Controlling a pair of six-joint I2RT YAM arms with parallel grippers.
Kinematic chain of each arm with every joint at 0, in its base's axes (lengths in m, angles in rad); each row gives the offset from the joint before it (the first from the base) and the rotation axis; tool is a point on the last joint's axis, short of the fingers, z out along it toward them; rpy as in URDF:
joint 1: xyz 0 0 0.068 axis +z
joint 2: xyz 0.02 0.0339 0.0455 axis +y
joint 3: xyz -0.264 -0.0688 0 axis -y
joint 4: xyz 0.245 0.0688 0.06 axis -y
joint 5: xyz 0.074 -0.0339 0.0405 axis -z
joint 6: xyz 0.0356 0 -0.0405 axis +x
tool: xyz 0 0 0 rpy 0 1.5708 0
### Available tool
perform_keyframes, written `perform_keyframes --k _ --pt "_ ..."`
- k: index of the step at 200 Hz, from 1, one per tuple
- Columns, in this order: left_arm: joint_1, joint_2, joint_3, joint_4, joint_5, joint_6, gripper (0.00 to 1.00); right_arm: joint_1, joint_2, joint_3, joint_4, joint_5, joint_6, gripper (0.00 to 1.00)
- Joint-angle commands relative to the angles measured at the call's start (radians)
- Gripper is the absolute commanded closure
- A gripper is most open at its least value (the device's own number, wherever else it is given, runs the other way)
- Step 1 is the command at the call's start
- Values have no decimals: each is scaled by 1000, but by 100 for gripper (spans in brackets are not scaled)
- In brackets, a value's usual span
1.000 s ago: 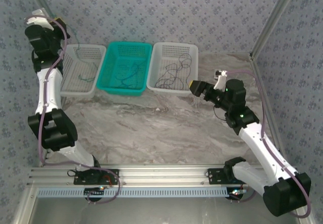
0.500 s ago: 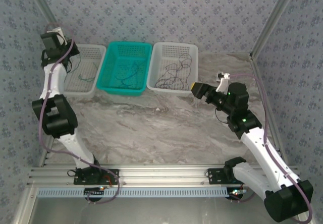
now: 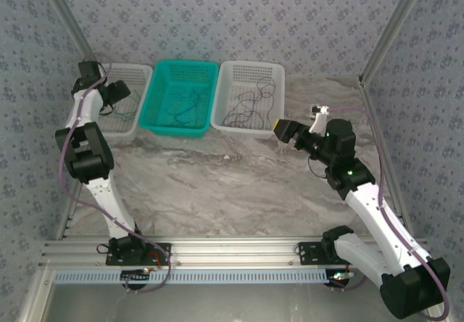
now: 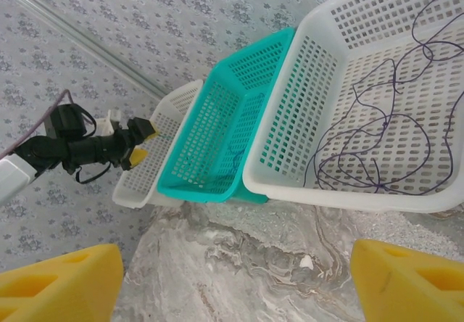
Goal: Untangle the cables
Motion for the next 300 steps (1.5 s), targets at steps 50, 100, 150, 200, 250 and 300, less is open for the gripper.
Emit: perform_keyframes --k 50,100,150,200,250,300 --pt "6 -269 20 27 -47 -142 1 3 -2 30 -20 27 -15 16" --pt "50 -151 281 -154 -73 -104 5 -4 13 34 -21 15 -24 16" --pt "61 -83 352 -211 172 -154 3 -7 10 28 -35 30 -26 16" --pt "-44 -555 -330 304 217 -197 1 -25 29 72 -235 367 -184 15" --pt "-343 -964 -833 553 179 135 1 -88 57 39 -208 612 -344 6" --pt "-621 -1164 -1173 620 -2 260 1 -193 145 -107 15 785 -472 6"
